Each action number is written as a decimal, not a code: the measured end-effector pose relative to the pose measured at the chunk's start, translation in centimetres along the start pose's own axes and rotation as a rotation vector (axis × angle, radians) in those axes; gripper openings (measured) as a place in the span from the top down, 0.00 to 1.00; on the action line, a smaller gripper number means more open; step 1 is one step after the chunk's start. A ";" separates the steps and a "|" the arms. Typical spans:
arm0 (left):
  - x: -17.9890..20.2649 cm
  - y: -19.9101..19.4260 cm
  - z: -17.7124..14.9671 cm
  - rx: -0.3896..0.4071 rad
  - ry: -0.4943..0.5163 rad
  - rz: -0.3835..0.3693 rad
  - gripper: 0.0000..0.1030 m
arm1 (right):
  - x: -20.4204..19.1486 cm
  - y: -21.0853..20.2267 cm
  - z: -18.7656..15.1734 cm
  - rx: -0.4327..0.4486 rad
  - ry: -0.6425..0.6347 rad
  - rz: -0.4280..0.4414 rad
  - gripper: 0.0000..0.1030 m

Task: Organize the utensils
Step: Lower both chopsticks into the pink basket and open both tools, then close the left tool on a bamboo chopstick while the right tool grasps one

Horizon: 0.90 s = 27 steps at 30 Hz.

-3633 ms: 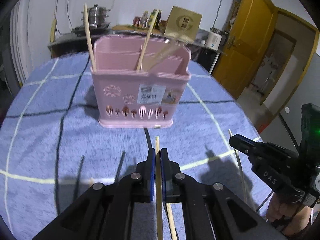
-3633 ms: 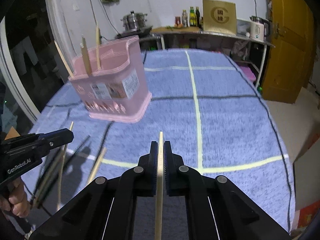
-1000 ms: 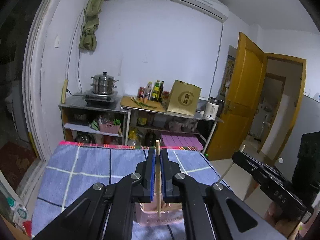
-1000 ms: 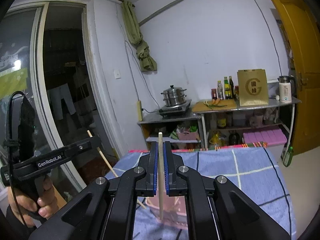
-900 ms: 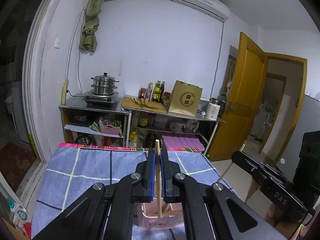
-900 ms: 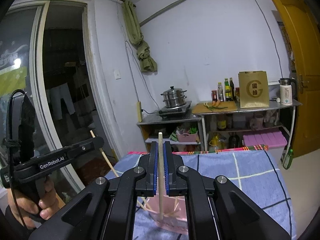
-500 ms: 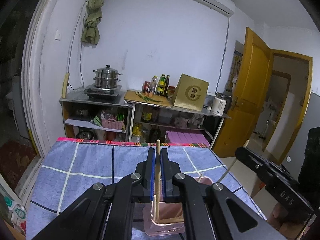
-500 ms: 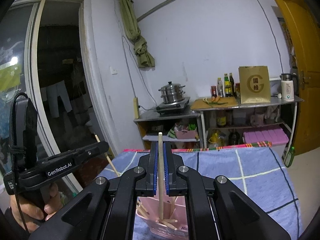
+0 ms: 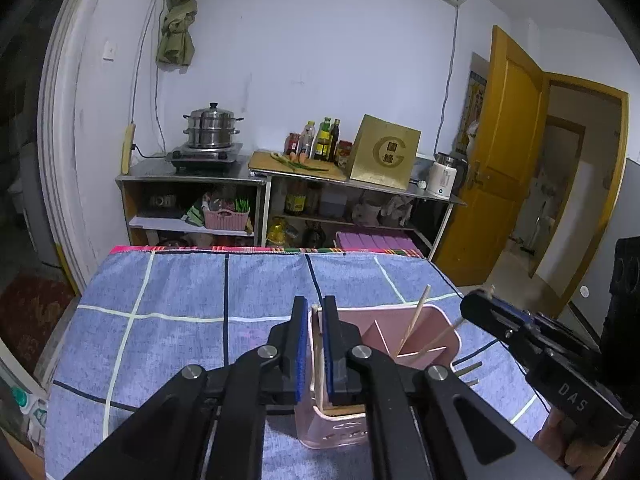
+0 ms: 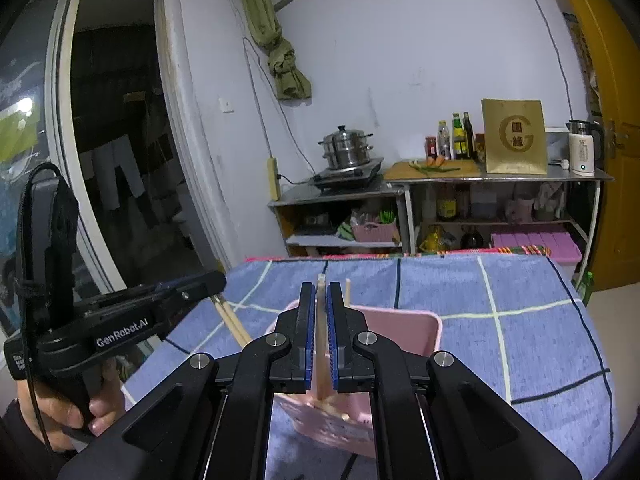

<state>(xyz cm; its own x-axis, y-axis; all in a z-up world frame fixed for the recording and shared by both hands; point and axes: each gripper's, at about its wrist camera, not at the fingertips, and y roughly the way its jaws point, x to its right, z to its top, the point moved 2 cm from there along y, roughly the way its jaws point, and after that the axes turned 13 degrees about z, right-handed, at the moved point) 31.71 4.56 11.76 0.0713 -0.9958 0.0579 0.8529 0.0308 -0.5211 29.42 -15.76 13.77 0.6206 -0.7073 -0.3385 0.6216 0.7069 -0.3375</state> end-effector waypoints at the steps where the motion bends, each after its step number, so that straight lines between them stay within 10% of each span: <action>1: -0.1 -0.1 -0.1 0.000 0.002 0.003 0.87 | 0.1 -0.1 -0.1 -0.005 0.002 -0.004 0.94; 6: -0.3 -1.1 -0.7 -0.008 0.009 0.002 0.73 | 0.1 -1.1 -0.5 0.000 0.007 -0.010 0.87; 27: -0.8 -10.0 -6.4 0.045 0.043 -0.034 0.73 | -1.9 -9.8 -5.3 0.018 0.014 0.000 0.86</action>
<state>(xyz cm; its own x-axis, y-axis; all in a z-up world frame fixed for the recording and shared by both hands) 19.77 4.47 11.48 0.0206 -0.9991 0.0375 0.8769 0.0001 -0.4806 19.64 -21.33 13.03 0.6139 -0.7072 -0.3507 0.6302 0.7066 -0.3218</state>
